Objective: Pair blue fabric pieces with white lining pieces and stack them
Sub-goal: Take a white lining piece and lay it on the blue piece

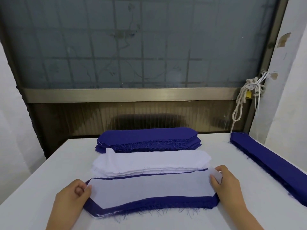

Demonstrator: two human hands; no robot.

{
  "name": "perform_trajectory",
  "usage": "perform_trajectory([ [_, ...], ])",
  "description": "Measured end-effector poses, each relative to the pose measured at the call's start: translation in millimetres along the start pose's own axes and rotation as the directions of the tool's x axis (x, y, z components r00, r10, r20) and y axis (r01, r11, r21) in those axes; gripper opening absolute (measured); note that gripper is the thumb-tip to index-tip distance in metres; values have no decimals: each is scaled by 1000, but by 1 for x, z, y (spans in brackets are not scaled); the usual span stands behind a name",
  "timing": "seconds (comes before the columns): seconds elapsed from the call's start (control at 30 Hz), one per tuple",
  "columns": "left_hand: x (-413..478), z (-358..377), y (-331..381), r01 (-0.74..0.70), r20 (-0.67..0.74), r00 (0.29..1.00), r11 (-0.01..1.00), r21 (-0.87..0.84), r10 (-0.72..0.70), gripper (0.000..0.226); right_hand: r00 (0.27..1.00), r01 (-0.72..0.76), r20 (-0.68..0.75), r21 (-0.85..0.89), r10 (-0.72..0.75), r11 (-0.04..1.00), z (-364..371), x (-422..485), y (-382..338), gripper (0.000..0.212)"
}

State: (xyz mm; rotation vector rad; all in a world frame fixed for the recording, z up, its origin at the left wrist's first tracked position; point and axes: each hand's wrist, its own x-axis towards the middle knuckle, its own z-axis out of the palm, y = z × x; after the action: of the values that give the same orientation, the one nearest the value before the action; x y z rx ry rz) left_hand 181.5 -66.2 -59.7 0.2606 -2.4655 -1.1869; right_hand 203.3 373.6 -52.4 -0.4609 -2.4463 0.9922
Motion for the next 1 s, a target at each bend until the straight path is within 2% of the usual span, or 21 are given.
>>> perform_trajectory([
  [0.43,2,1,-6,-1,-23,1000,1000,11,1,24,1000,10,2,18,-10,1000,2,-1,3,26],
  [0.73,1,1,-4,-28,-45,999,999,-18,27,26,996,15,-82,5,-15,1000,2,-1,5,21],
  [0.87,-2,-1,4,-182,-90,980,983,-34,178,30,975,107,-178,-156,-134,982,0,-1,2,16],
  [1.0,-9,-1,12,-348,-3,937,934,-78,349,28,948,302,-68,-99,-310,948,0,-4,-2,23],
])
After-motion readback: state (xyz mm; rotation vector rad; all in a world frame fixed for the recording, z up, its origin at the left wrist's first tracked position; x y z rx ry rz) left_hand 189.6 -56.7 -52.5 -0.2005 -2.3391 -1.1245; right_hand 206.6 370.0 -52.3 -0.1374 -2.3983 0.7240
